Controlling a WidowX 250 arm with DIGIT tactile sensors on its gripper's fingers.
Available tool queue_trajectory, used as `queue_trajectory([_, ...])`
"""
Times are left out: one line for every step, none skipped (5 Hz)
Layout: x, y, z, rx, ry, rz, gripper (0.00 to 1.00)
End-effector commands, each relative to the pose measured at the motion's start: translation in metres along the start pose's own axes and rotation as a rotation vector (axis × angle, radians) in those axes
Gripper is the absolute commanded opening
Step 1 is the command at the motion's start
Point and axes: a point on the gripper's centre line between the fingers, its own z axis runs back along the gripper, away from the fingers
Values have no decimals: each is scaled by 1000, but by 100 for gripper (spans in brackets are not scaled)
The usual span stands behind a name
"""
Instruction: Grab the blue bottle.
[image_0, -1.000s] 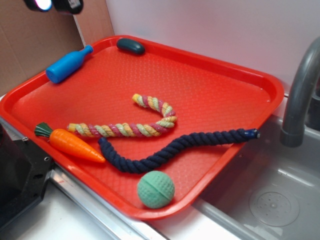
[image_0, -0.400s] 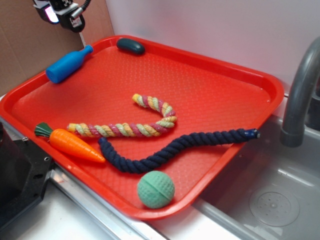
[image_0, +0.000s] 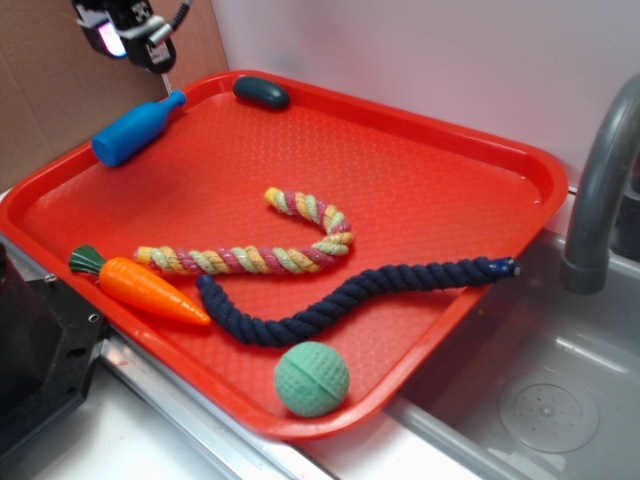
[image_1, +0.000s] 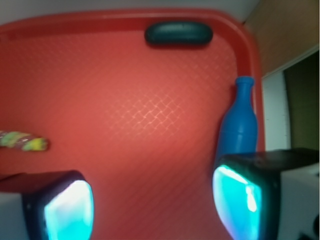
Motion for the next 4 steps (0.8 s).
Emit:
queue_trajectory([-9,56,-4,121,-94,245,100])
queue_trajectory([-13,65,-14,128,-32,252,100])
queue_trajectory([-15,62,-34,79,24,239,100])
queue_trajectory([-14,52,-46,84,50,220,100])
